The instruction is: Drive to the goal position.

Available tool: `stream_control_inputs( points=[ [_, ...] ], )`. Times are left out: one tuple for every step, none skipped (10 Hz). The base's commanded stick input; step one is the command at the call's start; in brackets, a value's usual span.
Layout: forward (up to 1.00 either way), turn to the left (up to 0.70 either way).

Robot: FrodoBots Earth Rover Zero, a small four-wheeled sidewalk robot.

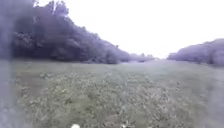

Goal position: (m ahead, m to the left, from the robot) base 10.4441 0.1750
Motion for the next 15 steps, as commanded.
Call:
stream_control_inputs(
  points=[
    [0.7, 0.0],
    [0.7, 0.0],
    [0.7, 0.0],
    [0.7, 0.0],
    [0.7, 0.0],
    [0.7, 0.0],
    [0.7, 0.0],
    [0.7, 0.0],
    [0.7, 0.0],
    [0.7, 0.0],
    [0.7, 0.0],
    [0.7, 0.0],
    [0.7, 0.0],
    [0.7, 0.0],
    [0.7, 0.0]
  ],
)
